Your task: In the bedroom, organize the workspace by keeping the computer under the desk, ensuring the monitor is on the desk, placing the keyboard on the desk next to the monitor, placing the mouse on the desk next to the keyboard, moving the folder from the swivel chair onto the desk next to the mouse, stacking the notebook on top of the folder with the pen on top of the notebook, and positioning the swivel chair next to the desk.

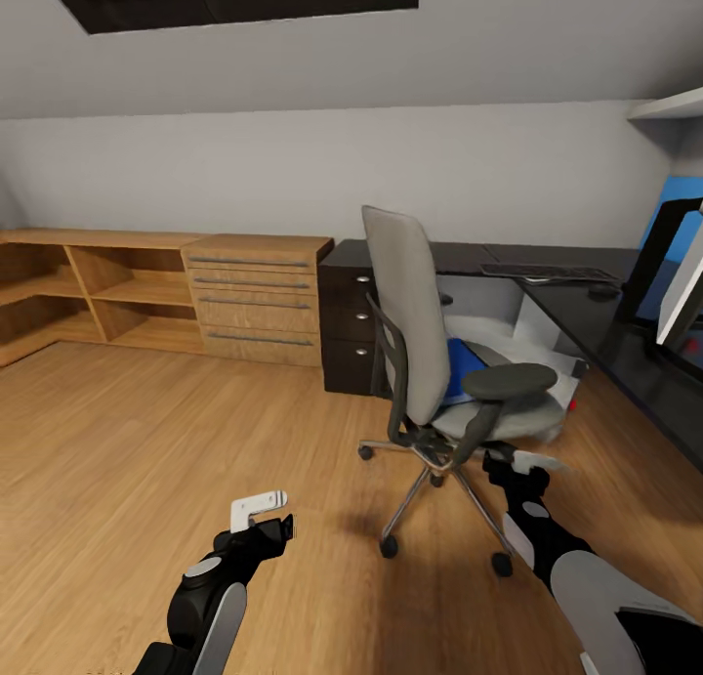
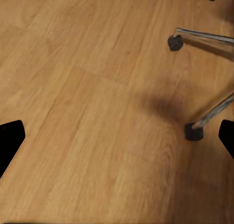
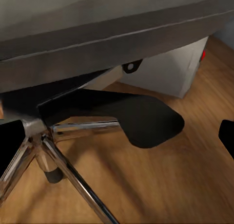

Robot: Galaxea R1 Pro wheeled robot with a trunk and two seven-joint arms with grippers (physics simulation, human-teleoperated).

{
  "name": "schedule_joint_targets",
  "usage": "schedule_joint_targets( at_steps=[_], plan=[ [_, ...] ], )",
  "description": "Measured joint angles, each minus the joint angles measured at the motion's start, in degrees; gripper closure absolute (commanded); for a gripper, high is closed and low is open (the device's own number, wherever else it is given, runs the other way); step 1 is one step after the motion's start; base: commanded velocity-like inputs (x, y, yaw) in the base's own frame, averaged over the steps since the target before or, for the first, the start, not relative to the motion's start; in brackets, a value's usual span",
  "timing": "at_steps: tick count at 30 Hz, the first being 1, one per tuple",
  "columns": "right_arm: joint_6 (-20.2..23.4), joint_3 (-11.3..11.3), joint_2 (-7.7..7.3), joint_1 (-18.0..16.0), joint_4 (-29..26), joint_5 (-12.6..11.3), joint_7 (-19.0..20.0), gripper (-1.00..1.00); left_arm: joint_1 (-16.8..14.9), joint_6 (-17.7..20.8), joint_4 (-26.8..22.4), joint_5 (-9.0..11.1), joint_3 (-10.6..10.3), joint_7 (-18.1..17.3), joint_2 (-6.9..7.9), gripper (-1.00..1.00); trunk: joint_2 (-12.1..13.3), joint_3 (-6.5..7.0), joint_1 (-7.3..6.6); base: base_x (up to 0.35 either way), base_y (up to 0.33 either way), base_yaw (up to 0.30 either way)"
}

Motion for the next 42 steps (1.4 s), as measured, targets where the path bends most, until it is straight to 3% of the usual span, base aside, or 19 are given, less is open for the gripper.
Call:
schedule_joint_targets(
  at_steps=[18,30,42],
  plan=[
    [0.01,0.04,0.27,0.01,0.07,-0.09,0.01,-1.0,0.0,-0.05,0.92,0.01,-0.01,-0.02,0.0,-1.0,0.0,1.07,0.0,-0.06,0.042,0.219],
    [-0.06,-0.11,1.59,0.01,0.11,0.08,0.1,-1.0,0.0,0.0,0.91,0.09,-0.29,-0.06,-0.09,-1.0,0.0,1.71,0.0,0.0,0.0,0.23],
    [-0.08,0.02,1.74,0.0,0.08,0.19,0.11,-1.0,0.0,0.0,0.92,0.09,-0.2,-0.04,-0.09,-1.0,0.0,2.11,0.0,0.0,0.0,0.251]
  ],
)
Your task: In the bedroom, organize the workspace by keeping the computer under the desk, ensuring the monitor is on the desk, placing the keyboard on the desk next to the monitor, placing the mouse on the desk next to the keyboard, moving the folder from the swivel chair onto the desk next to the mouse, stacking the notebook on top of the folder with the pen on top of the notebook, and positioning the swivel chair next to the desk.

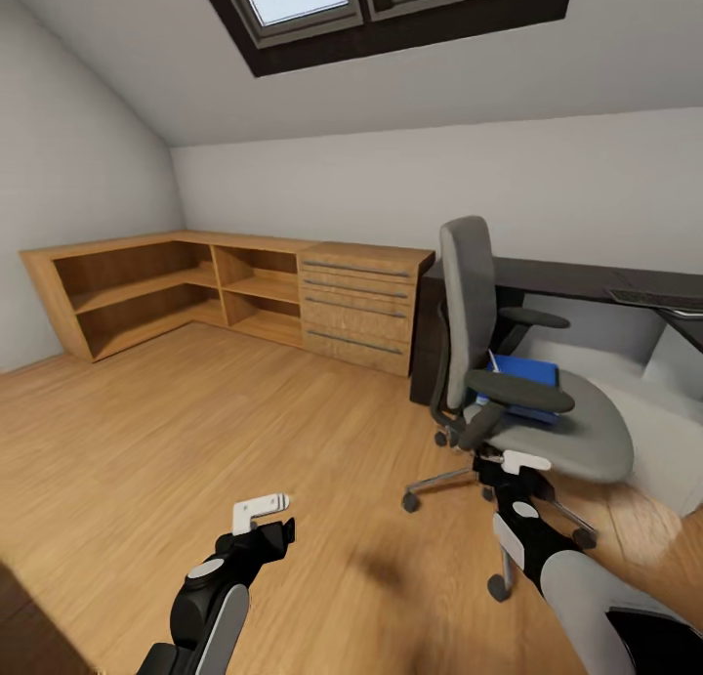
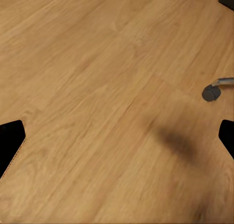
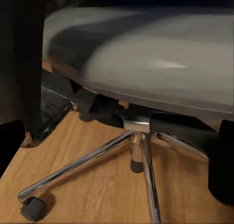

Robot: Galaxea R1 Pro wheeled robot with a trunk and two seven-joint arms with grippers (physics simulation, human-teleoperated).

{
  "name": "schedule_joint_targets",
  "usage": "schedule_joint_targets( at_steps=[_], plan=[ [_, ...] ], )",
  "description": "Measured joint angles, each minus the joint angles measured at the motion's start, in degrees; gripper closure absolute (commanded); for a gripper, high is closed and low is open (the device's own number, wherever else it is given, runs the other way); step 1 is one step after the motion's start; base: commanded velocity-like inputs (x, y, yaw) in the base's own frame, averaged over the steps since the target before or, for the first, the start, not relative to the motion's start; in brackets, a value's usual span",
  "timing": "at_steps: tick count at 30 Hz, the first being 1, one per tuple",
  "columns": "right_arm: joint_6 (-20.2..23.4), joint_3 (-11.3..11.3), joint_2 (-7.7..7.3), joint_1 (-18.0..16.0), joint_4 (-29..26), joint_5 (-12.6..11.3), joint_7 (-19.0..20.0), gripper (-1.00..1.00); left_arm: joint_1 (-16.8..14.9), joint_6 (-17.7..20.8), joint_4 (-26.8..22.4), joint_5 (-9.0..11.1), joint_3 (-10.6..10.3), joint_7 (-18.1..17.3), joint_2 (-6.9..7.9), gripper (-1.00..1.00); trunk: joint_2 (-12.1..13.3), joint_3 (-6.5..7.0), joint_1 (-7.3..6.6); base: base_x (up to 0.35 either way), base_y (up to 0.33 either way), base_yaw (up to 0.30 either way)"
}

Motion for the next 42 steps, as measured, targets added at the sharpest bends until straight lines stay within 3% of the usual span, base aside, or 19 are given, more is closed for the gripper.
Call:
schedule_joint_targets(
  at_steps=[24,42],
  plan=[
    [-0.02,-0.1,0.0,0.0,0.01,0.1,0.06,-1.0,0.0,-0.01,0.07,-0.1,-0.21,0.02,0.0,-1.0,0.0,0.07,0.0,0.0,0.0,0.244],
    [0.01,0.06,-0.02,0.01,-0.02,0.15,0.08,-1.0,-0.02,-0.01,0.11,-0.1,-0.28,-0.03,-0.01,-1.0,0.0,0.14,0.03,-0.072,0.0,-0.004]
  ],
)
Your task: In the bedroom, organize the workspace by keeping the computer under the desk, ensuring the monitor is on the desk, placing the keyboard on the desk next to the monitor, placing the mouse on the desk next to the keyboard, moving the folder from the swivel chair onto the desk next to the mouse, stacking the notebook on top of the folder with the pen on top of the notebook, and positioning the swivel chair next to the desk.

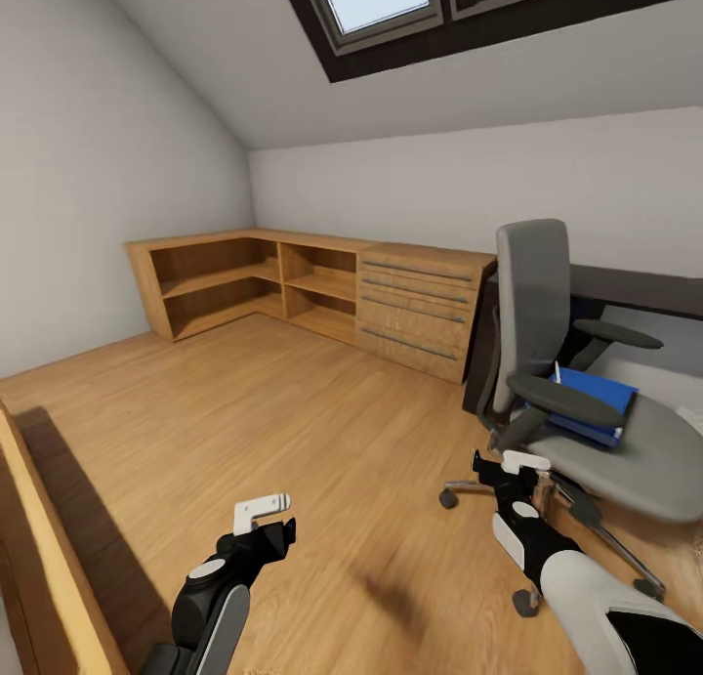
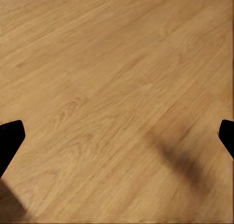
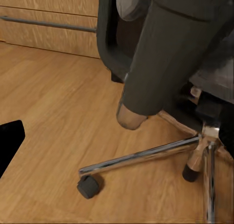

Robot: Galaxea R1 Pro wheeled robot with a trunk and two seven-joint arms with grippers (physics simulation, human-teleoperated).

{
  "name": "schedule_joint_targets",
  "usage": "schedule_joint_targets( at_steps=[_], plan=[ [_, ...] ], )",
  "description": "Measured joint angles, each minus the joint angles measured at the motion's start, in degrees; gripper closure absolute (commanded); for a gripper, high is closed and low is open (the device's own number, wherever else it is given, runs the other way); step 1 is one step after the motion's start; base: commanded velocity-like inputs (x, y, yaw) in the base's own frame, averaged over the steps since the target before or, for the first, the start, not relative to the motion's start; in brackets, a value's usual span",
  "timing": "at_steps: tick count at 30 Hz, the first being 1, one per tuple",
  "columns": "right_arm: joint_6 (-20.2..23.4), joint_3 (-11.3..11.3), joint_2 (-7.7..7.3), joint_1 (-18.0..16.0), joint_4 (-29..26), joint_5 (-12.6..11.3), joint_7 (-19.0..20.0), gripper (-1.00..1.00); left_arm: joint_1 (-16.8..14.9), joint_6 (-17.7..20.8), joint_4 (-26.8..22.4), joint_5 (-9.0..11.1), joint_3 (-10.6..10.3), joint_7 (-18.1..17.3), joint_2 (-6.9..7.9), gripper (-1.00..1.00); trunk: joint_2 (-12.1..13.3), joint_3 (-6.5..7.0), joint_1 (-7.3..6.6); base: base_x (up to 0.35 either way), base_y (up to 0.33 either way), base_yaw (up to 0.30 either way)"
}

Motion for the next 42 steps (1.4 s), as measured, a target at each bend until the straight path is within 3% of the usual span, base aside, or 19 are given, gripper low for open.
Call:
schedule_joint_targets(
  at_steps=[8,42],
  plan=[
    [0.0,0.0,0.0,0.0,0.0,-0.03,0.0,-1.0,0.0,0.01,0.0,-0.01,0.07,0.03,0.0,-1.0,0.0,0.48,-0.02,-0.168,0.0,-0.177],
    [0.09,0.0,0.09,0.0,0.02,-0.11,0.0,-1.0,0.0,-0.07,0.0,0.0,0.38,0.07,0.0,-1.0,0.0,2.51,-0.03,-0.002,0.0,-0.207]
  ],
)
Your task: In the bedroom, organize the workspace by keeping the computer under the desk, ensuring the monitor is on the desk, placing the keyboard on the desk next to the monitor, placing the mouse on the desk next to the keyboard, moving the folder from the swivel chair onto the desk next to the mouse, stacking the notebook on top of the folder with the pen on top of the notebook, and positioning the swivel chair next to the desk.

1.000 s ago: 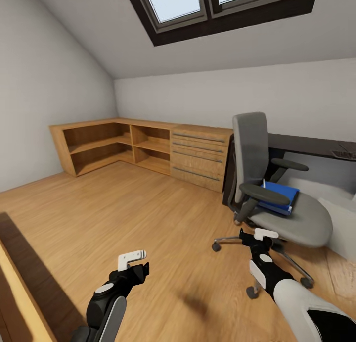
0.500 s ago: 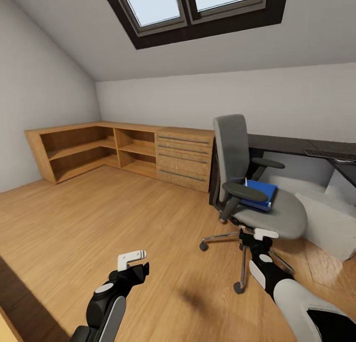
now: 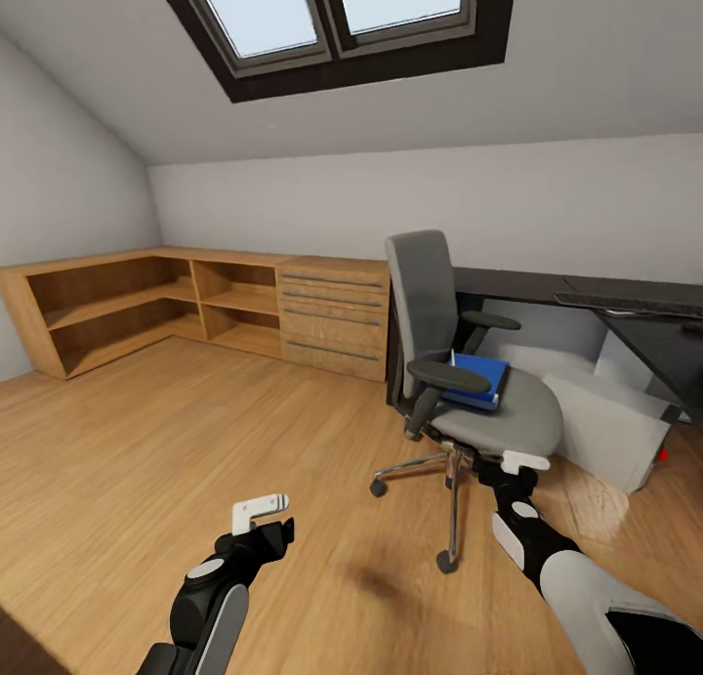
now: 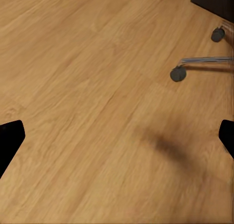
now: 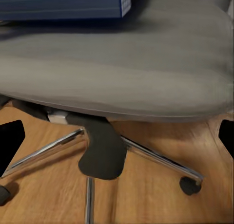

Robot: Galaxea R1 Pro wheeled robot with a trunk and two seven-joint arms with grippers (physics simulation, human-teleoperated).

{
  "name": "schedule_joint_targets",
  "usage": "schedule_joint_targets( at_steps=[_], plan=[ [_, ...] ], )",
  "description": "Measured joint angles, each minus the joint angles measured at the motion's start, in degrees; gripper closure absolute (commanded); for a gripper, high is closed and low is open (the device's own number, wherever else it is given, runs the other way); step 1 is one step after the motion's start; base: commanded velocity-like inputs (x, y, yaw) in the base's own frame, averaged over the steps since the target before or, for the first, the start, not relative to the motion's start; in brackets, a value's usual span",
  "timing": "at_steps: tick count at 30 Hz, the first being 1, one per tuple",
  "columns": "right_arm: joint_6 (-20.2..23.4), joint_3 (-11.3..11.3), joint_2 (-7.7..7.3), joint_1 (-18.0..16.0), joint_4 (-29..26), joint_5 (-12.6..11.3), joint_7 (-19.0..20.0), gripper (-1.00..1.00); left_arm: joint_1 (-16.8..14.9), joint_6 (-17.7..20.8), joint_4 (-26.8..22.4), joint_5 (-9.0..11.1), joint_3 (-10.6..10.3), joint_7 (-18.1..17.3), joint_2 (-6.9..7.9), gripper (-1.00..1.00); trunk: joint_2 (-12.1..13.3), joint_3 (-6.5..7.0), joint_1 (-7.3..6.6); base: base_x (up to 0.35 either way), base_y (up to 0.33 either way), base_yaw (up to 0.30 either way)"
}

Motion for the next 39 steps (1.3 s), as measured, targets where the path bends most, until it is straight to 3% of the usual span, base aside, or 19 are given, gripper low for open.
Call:
schedule_joint_targets(
  at_steps=[28,39],
  plan=[
    [0.0,-0.02,-0.17,0.0,-0.02,-0.21,0.2,-1.0,0.0,-0.08,-0.15,0.0,0.34,0.0,0.08,-1.0,0.0,1.58,0.0,0.0,0.0,-0.213],
    [-0.02,-0.02,0.27,0.0,0.07,-0.22,0.35,-1.0,0.01,-0.1,-0.35,0.05,0.41,0.0,0.09,-1.0,0.0,1.68,0.0,0.0,0.0,-0.043]
  ],
)
